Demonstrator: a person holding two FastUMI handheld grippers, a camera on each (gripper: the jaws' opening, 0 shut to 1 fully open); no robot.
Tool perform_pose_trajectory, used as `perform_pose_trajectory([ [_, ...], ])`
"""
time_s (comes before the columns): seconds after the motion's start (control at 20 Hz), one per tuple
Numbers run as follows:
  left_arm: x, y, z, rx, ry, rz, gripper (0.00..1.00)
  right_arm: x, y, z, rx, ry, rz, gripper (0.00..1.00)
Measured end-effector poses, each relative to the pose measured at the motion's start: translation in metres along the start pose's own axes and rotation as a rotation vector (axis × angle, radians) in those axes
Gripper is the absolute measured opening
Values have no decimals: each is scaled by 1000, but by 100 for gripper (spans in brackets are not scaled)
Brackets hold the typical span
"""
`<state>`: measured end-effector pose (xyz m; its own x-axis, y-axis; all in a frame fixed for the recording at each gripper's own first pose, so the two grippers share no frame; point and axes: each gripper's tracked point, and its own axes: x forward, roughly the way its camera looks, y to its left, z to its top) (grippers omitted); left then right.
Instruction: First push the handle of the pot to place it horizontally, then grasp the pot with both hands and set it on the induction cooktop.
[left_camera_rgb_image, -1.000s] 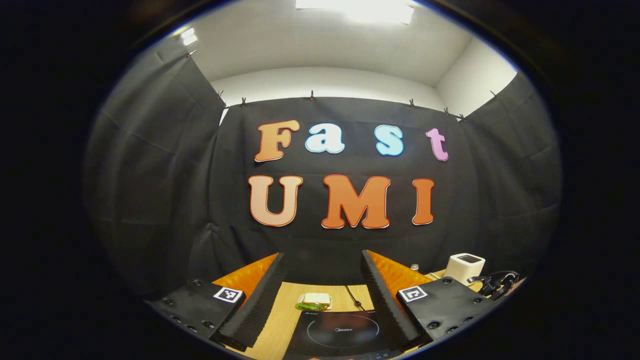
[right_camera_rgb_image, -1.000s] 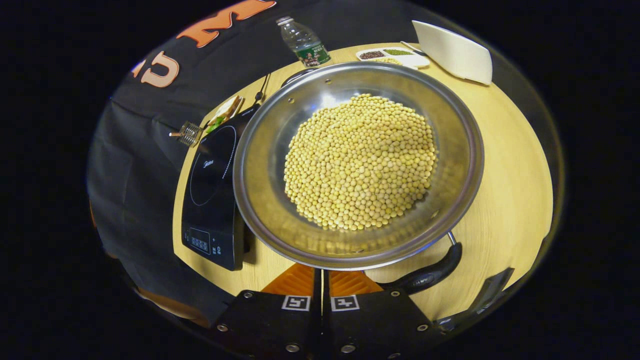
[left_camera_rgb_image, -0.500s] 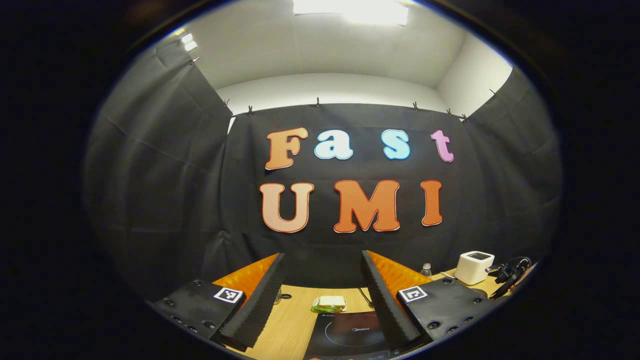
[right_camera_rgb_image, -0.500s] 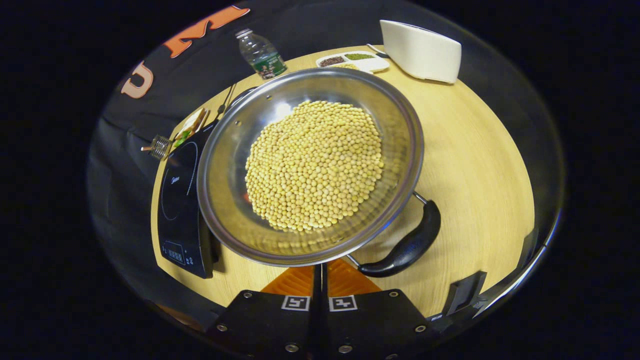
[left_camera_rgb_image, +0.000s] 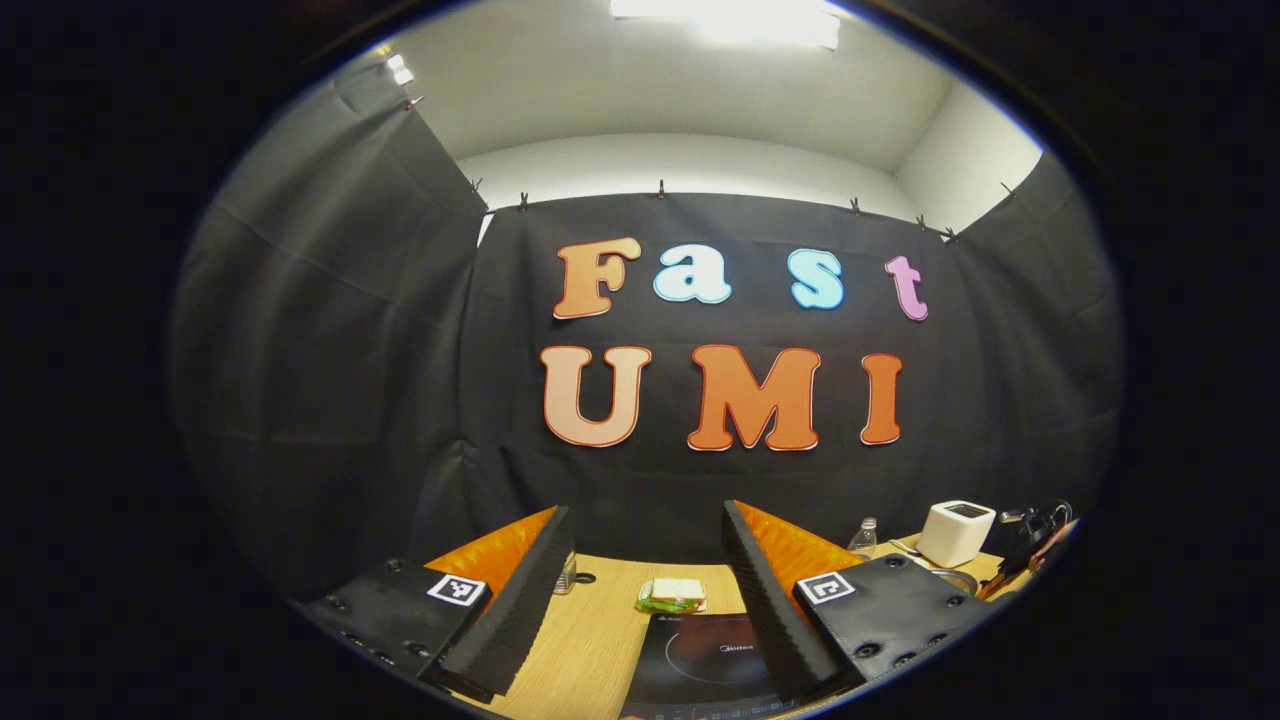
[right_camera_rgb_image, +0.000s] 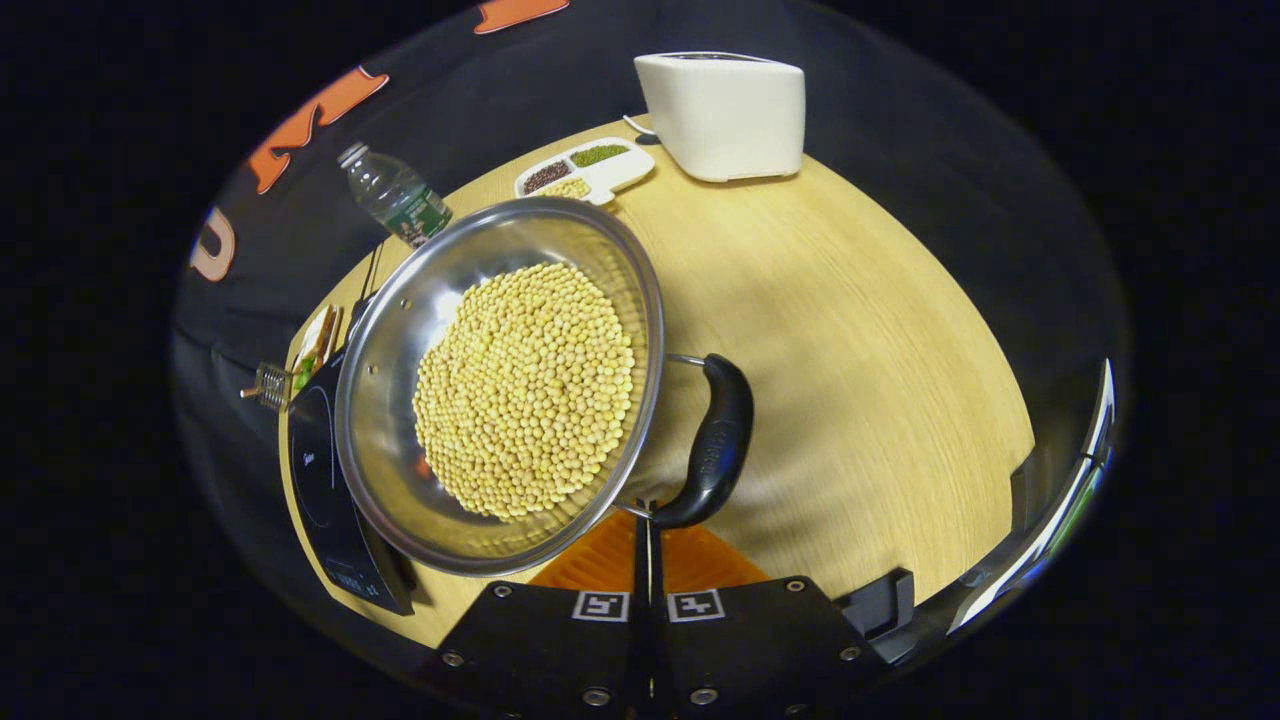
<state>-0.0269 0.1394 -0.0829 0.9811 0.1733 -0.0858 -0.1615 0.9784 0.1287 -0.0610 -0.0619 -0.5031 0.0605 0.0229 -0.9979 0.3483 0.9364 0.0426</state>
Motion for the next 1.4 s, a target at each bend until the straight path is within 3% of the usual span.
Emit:
perform_pose_trajectory([
  [0.15, 1, -1, -2, 0, 7, 0, 98, 3, -11, 18, 48, -42, -32, 0],
  [0.45, 10, -3, 0, -27, -3, 2, 97, 9, -20, 51, 137, -90, -23, 0],
  [0.8, 28, -29, -20, -57, 77, -33, 99, 13, -31, 80, 140, -138, -27, 0],
  [1.1, 54, -68, -41, -52, 120, -69, 98, 26, -33, 102, 105, -172, -32, 0],
  [1.4, 81, -139, -99, -66, 306, -172, 98, 30, -28, 119, 70, -207, -22, 0],
])
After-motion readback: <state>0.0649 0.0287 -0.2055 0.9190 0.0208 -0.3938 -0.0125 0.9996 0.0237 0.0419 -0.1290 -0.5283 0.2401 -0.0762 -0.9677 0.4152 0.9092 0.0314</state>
